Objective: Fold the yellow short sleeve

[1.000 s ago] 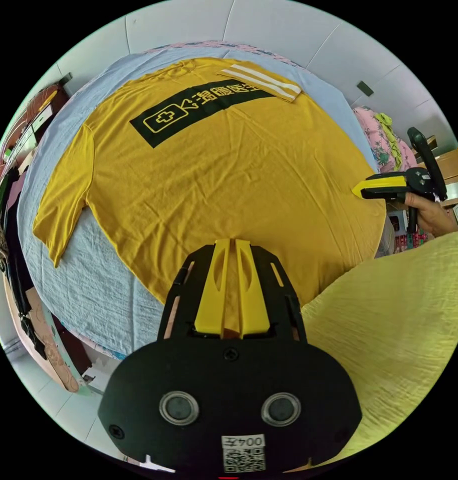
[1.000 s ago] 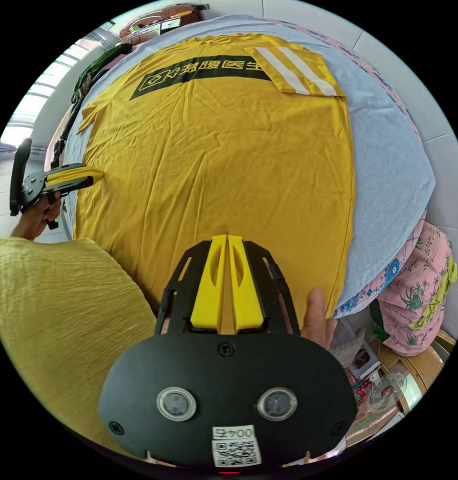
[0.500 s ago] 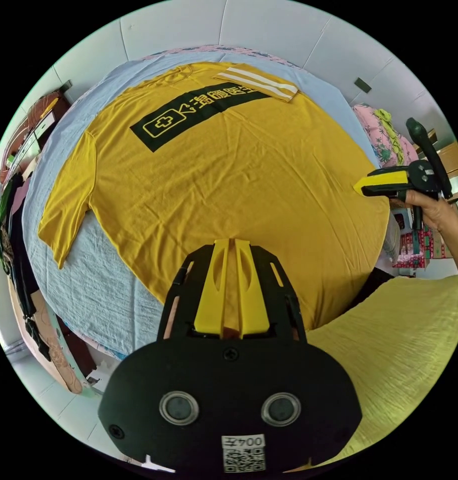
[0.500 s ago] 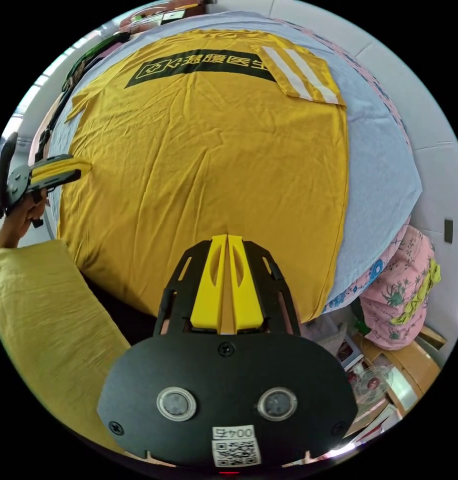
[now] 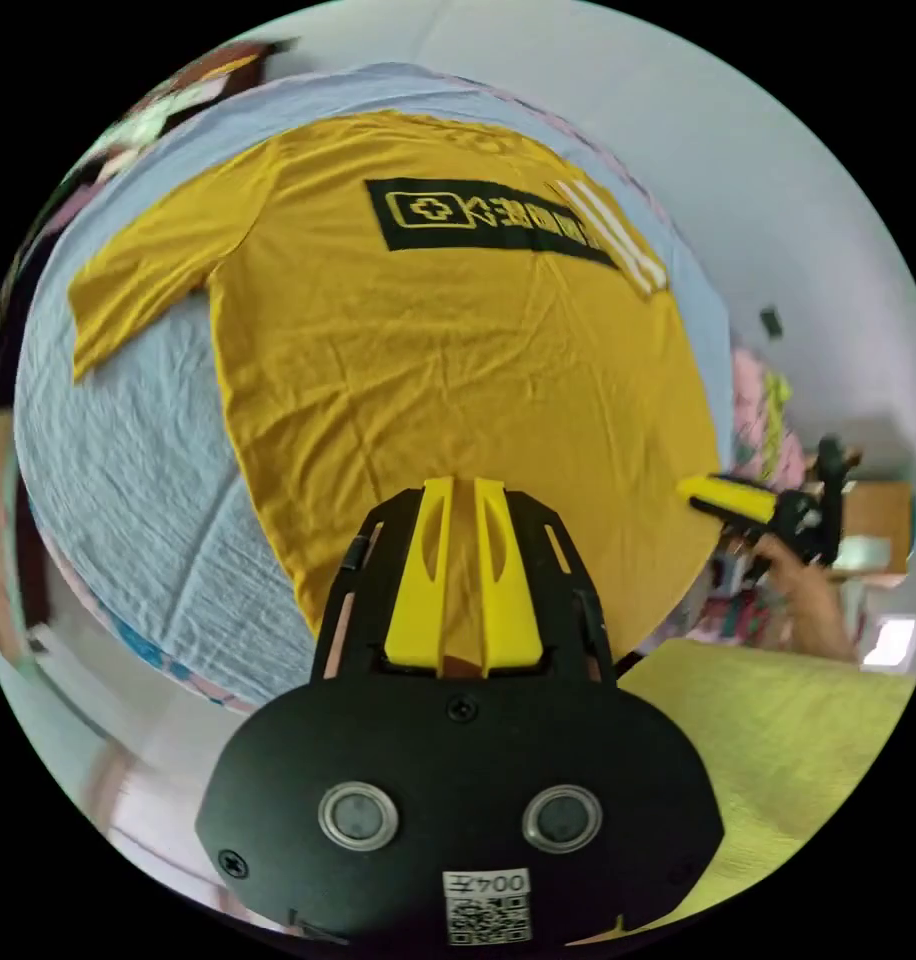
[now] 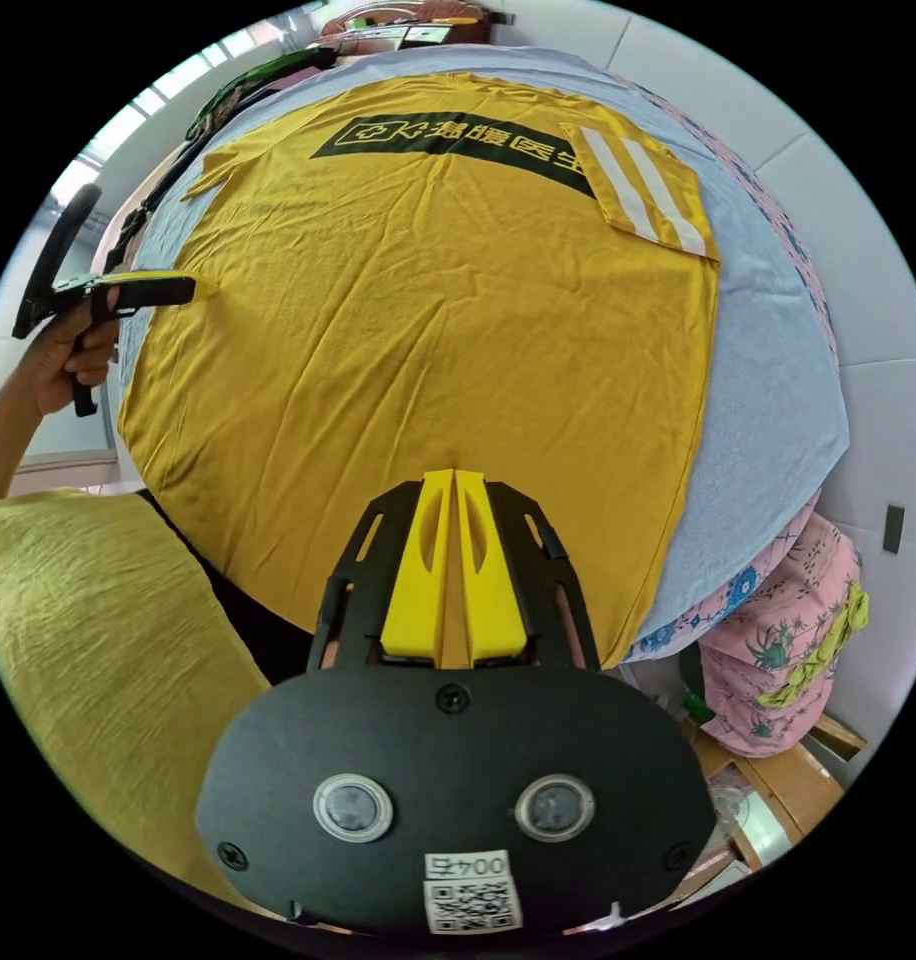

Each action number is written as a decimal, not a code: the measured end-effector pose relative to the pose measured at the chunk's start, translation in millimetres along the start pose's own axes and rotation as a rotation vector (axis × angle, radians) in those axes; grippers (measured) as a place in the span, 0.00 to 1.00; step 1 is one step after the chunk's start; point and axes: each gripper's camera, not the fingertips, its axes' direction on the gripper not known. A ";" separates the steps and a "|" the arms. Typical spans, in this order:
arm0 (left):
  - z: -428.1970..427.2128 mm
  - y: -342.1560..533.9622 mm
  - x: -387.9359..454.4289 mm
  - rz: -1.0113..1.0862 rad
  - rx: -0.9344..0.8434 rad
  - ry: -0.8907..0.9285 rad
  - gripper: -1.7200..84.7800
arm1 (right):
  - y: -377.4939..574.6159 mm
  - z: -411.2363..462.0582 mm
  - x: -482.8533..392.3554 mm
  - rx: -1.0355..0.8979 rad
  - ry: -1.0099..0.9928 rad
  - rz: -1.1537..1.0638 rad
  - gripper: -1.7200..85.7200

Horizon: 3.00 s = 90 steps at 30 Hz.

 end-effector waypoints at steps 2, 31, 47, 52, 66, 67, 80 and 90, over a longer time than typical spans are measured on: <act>-16.4 26.6 -54.9 -0.197 0.147 0.153 0.08 | -5.2 -4.5 -7.7 0.032 -0.040 0.054 0.01; -35.7 171.4 -419.2 -0.842 0.548 0.452 0.06 | -178.7 -75.1 -127.5 -0.147 -0.185 0.288 0.07; -81.4 195.8 -372.6 -0.496 0.689 0.113 0.04 | -474.6 -217.9 -373.0 0.199 -0.139 -0.398 0.14; -93.9 194.7 -348.6 -0.389 0.694 0.050 0.04 | -547.1 -206.1 -474.1 0.111 0.080 -0.629 0.15; -129.7 171.8 -275.6 -0.285 0.713 0.028 0.04 | -620.6 -158.6 -549.0 -0.089 0.670 -0.859 0.02; -134.9 167.1 -265.7 -0.273 0.719 0.020 0.04 | -625.3 -164.9 -540.9 -0.078 0.624 -0.828 0.02; -183.7 68.2 -48.5 0.263 0.755 -0.305 0.04 | -605.0 -242.4 -304.2 0.260 -0.264 -0.211 0.01; -122.8 4.5 116.7 0.854 0.544 -0.620 0.05 | -510.8 -147.4 -150.2 0.353 -0.531 0.206 0.03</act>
